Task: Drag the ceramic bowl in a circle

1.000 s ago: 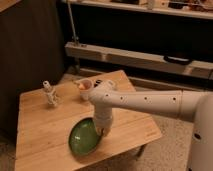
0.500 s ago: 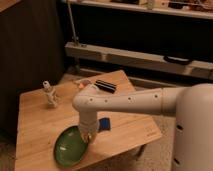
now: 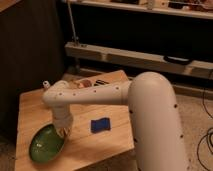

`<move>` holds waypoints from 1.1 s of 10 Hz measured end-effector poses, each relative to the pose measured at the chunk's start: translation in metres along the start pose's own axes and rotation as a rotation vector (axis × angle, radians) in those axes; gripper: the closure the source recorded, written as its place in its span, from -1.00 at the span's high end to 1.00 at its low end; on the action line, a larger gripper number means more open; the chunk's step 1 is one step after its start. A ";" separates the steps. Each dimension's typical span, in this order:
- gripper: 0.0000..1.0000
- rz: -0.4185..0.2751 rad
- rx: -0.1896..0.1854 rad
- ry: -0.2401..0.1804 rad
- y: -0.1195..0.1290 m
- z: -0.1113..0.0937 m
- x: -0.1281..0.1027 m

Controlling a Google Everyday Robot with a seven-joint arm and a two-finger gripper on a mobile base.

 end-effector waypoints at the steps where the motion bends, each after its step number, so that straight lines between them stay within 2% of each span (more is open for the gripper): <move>1: -1.00 0.023 0.004 0.011 -0.001 -0.003 0.013; 3: -1.00 0.100 0.013 0.043 0.017 -0.016 0.048; 5: -1.00 0.203 0.016 0.084 0.062 -0.033 0.079; 6: -1.00 0.239 0.013 0.097 0.080 -0.037 0.083; 9: -1.00 0.359 -0.020 0.117 0.157 -0.043 0.070; 11: -1.00 0.395 -0.047 0.098 0.195 -0.041 0.045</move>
